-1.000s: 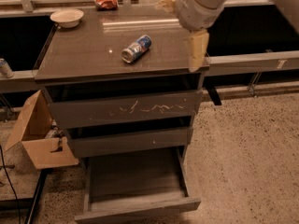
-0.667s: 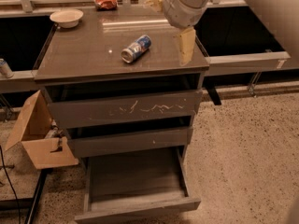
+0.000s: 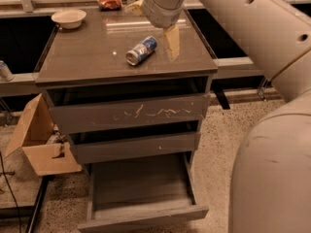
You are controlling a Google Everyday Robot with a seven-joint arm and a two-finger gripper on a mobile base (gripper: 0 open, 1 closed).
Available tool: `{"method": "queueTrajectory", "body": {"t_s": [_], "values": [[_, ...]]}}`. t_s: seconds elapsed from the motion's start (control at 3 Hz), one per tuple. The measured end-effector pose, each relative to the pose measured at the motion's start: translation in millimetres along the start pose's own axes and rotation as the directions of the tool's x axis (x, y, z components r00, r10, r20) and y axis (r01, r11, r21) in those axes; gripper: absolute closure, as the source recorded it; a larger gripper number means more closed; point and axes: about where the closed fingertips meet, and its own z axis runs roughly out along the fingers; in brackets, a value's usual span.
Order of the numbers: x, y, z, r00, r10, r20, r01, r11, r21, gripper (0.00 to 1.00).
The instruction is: Place redbull can into bottom drawer
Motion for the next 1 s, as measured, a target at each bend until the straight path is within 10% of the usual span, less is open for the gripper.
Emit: {"method": "queueTrajectory", "body": {"t_s": [1.0], "values": [[13, -32, 49, 0.988, -0.101, -0.118, 0.095, 0.9938, -0.057, 0.00]]}}
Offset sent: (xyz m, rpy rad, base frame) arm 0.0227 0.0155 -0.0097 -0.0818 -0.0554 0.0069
